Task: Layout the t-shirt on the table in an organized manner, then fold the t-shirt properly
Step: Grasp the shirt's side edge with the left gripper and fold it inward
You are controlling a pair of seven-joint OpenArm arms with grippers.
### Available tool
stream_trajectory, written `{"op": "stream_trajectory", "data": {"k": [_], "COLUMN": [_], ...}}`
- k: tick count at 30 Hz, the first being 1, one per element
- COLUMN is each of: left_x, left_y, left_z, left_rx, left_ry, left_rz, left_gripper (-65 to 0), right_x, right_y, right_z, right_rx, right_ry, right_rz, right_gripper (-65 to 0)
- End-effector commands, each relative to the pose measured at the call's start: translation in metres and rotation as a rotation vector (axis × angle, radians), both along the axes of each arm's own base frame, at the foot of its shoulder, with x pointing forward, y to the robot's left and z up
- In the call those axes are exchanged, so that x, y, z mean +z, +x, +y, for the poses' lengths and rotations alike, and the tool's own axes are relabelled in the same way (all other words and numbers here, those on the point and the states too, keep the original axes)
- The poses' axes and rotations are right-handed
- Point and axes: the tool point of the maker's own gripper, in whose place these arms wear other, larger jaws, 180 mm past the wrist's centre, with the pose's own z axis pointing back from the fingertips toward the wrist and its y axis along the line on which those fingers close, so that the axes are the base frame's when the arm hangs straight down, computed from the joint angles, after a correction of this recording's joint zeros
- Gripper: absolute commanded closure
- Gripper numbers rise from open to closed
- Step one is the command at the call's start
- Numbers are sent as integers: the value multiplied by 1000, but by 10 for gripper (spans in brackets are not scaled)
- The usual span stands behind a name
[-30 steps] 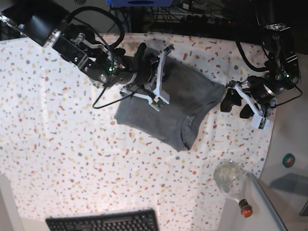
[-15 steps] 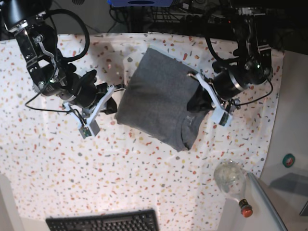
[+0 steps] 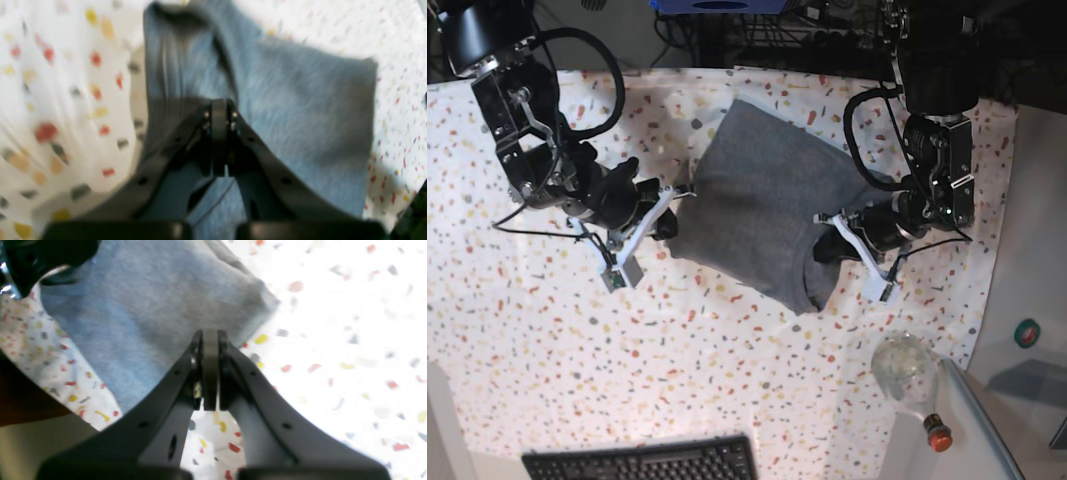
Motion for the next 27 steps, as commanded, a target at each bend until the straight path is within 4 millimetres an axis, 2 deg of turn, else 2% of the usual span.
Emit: {"op": "stream_trajectory", "data": {"k": [1,4,7,8,10,11,12,15,19,21,23,27], "left_x": [24,41,42,40,33,28,22,9,10,11,9,-1], "left_y": [19,27,28,27,24,21,19,17,23,24,24,19], "left_z": [5,21,32,34,36,36,33,29,16,20,17,-4], "left_rx": [9,45,84,91,101,102,99,103,146,169,159,62], "left_ry": [-13,2,-2,-5,-11,-16,-22,-49,-182,-224,-219,-168], "left_rz": [-81,-135,-138,-131,-109,-92,-73,-26,-15,-13,-3,35], "left_gripper": [0,0,0,-82,-313,-390,-423,-436,-434,-428,-428,-428], "right_x": [12,11,11,11,10,9,9,9,9,9,8,8], "right_y": [9,9,9,9,9,9,9,9,10,9,8,8], "right_z": [2,-5,-4,-4,-6,-6,-6,-5,-6,-6,-6,-6], "right_rx": [-1,-1,-2,-2,-2,-3,-3,-3,-2,-2,-2,-2], "right_ry": [19,3,4,4,0,0,-1,1,-2,-2,-2,-2], "right_rz": [-44,-46,-46,-44,-43,-41,-42,-40,-41,-40,-38,-38], "right_gripper": [0,0,0,0,0,0,0,0,0,0,0,0]}}
